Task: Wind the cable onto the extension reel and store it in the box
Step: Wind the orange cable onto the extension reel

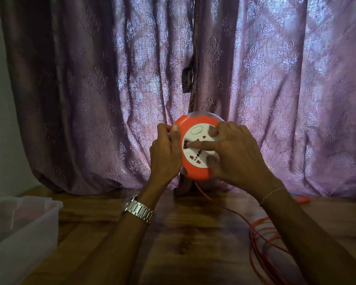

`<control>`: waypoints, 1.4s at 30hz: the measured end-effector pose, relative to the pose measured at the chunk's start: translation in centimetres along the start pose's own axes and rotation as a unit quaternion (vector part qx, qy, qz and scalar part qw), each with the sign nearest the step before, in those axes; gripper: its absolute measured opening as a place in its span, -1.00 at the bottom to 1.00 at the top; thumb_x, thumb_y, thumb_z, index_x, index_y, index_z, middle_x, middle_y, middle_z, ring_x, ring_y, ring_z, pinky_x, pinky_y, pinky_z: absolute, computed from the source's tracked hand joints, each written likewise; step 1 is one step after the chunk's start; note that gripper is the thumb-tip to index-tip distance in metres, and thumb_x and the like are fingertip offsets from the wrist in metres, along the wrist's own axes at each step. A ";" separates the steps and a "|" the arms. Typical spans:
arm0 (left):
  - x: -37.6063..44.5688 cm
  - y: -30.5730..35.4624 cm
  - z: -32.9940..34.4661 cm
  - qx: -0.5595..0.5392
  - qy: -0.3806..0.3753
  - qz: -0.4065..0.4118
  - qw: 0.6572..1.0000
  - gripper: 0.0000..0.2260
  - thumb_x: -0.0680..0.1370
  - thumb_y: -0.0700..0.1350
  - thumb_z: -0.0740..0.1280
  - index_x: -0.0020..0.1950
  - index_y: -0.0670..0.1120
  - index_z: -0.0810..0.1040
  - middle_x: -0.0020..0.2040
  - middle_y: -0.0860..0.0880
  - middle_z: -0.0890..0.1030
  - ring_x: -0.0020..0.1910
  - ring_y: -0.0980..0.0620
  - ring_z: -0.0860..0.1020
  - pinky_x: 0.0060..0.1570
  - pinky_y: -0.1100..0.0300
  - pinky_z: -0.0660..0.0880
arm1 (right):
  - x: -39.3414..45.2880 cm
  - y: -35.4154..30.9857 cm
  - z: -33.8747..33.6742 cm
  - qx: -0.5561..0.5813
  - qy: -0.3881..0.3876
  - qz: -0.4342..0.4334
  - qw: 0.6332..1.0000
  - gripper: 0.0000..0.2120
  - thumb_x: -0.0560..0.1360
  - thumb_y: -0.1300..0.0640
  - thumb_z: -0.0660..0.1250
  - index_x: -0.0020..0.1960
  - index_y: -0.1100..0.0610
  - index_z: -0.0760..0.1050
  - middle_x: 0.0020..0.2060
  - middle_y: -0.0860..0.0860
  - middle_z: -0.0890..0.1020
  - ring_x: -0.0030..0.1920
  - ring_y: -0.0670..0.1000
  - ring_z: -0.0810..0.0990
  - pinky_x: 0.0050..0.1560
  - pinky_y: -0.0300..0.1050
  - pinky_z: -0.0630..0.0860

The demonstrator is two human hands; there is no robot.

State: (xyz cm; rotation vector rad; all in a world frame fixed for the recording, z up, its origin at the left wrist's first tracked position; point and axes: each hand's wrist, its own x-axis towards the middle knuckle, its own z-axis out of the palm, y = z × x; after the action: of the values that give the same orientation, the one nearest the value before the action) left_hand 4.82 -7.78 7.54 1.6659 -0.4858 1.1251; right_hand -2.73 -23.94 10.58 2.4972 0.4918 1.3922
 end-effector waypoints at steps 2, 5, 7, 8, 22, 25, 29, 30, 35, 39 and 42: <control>0.0 0.1 0.0 0.004 0.005 0.002 1.000 -0.65 0.65 0.21 0.03 0.01 -0.04 0.37 -0.30 -0.01 0.59 -0.28 -0.13 0.60 -0.25 -0.16 0.54 | -0.1 -0.1 0.4 0.013 0.026 0.041 0.999 -0.52 0.36 -0.22 0.31 0.29 -0.28 0.49 -0.06 0.05 0.61 -0.04 0.14 0.54 -0.03 0.04 0.39; 0.0 0.2 0.0 0.000 0.004 0.001 1.000 -0.65 0.65 0.21 0.02 0.02 -0.06 0.37 -0.30 -0.03 0.60 -0.27 -0.14 0.60 -0.25 -0.15 0.54 | 0.1 -0.4 0.4 0.037 0.060 0.079 0.994 -0.41 0.39 -0.42 0.25 0.30 -0.14 0.52 -0.21 -0.01 0.71 -0.12 0.11 0.65 -0.06 0.02 0.49; 0.0 0.3 0.1 -0.001 0.000 0.001 1.000 -0.65 0.65 0.21 0.02 0.02 -0.05 0.37 -0.29 -0.02 0.60 -0.26 -0.12 0.61 -0.25 -0.15 0.55 | 0.1 -0.5 0.2 0.041 0.081 0.075 0.993 -0.39 0.40 -0.43 0.26 0.28 -0.07 0.55 -0.24 0.00 0.73 -0.16 0.13 0.66 -0.09 0.03 0.52; 0.0 0.3 0.0 0.001 0.000 0.002 1.000 -0.65 0.65 0.21 0.02 0.01 -0.04 0.36 -0.29 0.00 0.60 -0.27 -0.11 0.61 -0.25 -0.15 0.55 | 0.1 -0.6 0.1 0.036 0.085 0.069 0.993 -0.40 0.40 -0.42 0.27 0.26 -0.05 0.56 -0.25 0.01 0.72 -0.16 0.14 0.66 -0.09 0.05 0.52; 0.3 -0.2 -0.2 -0.004 0.000 -0.009 1.000 -0.66 0.65 0.22 0.02 0.02 -0.02 0.35 -0.24 -0.03 0.62 -0.23 -0.09 0.63 -0.23 -0.17 0.58 | 0.1 -0.4 -1.0 0.079 -0.059 -0.056 0.993 -0.56 0.36 0.18 0.35 0.17 -0.16 0.63 0.39 0.11 0.45 0.30 0.25 0.41 0.08 0.12 0.51; 0.1 -0.2 -0.1 0.001 -0.008 -0.010 1.000 -0.65 0.65 0.22 0.01 0.02 -0.04 0.35 -0.26 -0.02 0.62 -0.26 -0.07 0.63 -0.25 -0.16 0.57 | 0.1 -0.4 -1.0 0.067 -0.078 -0.046 0.994 -0.51 0.30 0.13 0.50 0.17 -0.22 0.60 0.37 0.09 0.44 0.32 0.22 0.39 0.10 0.13 0.51; 0.0 0.0 0.0 0.003 -0.001 0.005 1.000 -0.69 0.65 0.21 0.00 -0.01 0.01 0.34 -0.30 0.03 0.59 -0.28 0.01 0.61 -0.28 -0.12 0.56 | 0.1 -0.3 -0.8 0.060 -0.046 -0.042 0.996 -0.62 0.33 -0.04 0.36 0.14 -0.26 0.61 0.27 0.09 0.50 0.25 0.21 0.46 0.05 0.13 0.52; 0.0 0.0 0.0 0.004 0.002 0.006 1.000 -0.69 0.65 0.22 0.00 -0.01 0.02 0.34 -0.30 0.04 0.59 -0.28 -0.01 0.61 -0.27 -0.11 0.55 | 0.1 -0.3 -0.8 0.053 -0.039 -0.038 0.997 -0.59 0.35 -0.09 0.22 0.17 -0.28 0.59 0.25 0.09 0.50 0.22 0.18 0.47 0.02 0.10 0.51; 0.0 0.0 0.0 0.003 0.013 0.006 1.000 -0.69 0.65 0.22 0.01 -0.02 0.02 0.34 -0.34 0.03 0.56 -0.31 -0.08 0.59 -0.28 -0.15 0.53 | -0.3 -0.2 -0.2 0.044 0.037 0.041 0.997 -0.50 0.39 -0.30 0.25 0.31 -0.28 0.47 -0.04 0.00 0.63 -0.04 0.09 0.62 -0.15 -0.05 0.49; 0.0 0.2 0.1 -0.006 0.004 0.008 1.000 -0.68 0.65 0.22 0.01 -0.02 0.01 0.35 -0.31 0.01 0.60 -0.30 -0.05 0.61 -0.29 -0.15 0.55 | -0.1 -0.3 -0.5 0.053 0.071 0.099 0.991 -0.36 0.36 -0.50 0.13 0.29 -0.19 0.51 -0.25 -0.04 0.72 -0.16 0.09 0.69 -0.25 -0.09 0.55; -0.1 0.2 0.2 -0.003 0.004 0.010 1.000 -0.68 0.65 0.21 0.01 -0.02 0.00 0.34 -0.32 0.01 0.59 -0.31 -0.04 0.61 -0.30 -0.15 0.55 | -0.2 -0.5 -0.9 0.031 0.070 0.088 0.993 -0.37 0.38 -0.49 0.14 0.29 -0.18 0.51 -0.20 -0.04 0.72 -0.12 0.07 0.67 -0.24 -0.11 0.52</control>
State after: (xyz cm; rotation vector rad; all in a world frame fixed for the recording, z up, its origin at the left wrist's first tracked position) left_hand 4.71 -8.02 7.59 1.6534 -0.5011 1.1425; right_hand -3.63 -23.54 10.72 2.5576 0.3520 1.6498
